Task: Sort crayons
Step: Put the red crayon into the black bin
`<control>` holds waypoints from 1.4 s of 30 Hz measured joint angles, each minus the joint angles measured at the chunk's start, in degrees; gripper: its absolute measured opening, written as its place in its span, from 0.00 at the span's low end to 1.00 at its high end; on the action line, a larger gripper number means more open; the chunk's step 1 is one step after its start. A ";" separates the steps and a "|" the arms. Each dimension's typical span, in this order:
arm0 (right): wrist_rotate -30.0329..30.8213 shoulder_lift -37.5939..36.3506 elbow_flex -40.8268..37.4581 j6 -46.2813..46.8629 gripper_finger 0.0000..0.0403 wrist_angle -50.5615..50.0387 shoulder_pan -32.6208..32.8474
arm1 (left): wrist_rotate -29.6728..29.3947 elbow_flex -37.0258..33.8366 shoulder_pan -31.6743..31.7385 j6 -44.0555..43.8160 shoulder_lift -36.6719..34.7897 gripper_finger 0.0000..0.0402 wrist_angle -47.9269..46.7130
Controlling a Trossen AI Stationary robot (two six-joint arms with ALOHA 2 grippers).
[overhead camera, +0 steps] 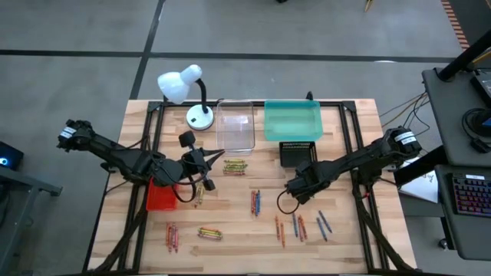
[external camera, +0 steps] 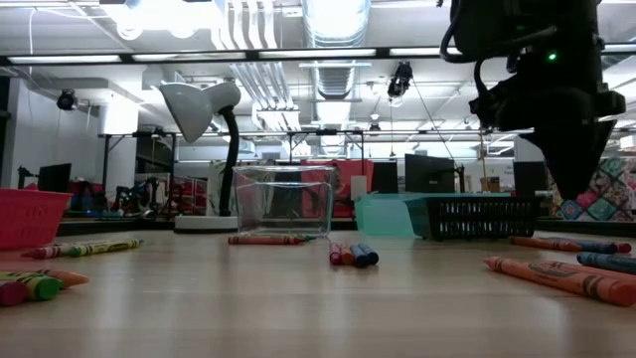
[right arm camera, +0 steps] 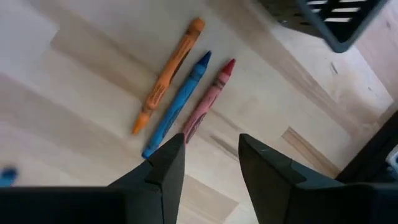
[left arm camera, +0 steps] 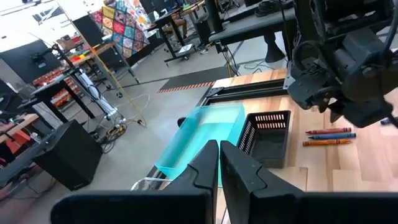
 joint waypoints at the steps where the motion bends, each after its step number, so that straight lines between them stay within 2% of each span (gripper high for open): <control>1: 0.07 0.00 -0.02 0.89 0.34 0.00 -0.03 | -0.14 0.00 0.04 0.16 0.00 0.00 0.11; 9: -0.37 -0.02 -0.41 5.53 0.26 0.47 0.92 | -1.44 0.00 0.05 0.11 0.00 0.00 -0.25; 15: 2.55 -0.02 -1.98 7.20 0.21 1.13 1.59 | -1.44 0.00 0.23 -0.56 -0.06 0.00 0.29; 23: 4.24 -0.02 -6.22 11.36 0.23 7.98 4.39 | -1.37 0.00 0.23 -6.34 0.73 0.00 0.45; 29: 5.78 -0.02 -8.17 15.33 0.25 8.17 6.33 | -1.35 -0.02 0.23 -7.23 2.00 0.00 1.54; 42: 6.99 -0.04 -9.40 13.99 0.25 12.96 6.40 | -1.33 -0.04 0.23 -8.96 3.72 0.00 2.44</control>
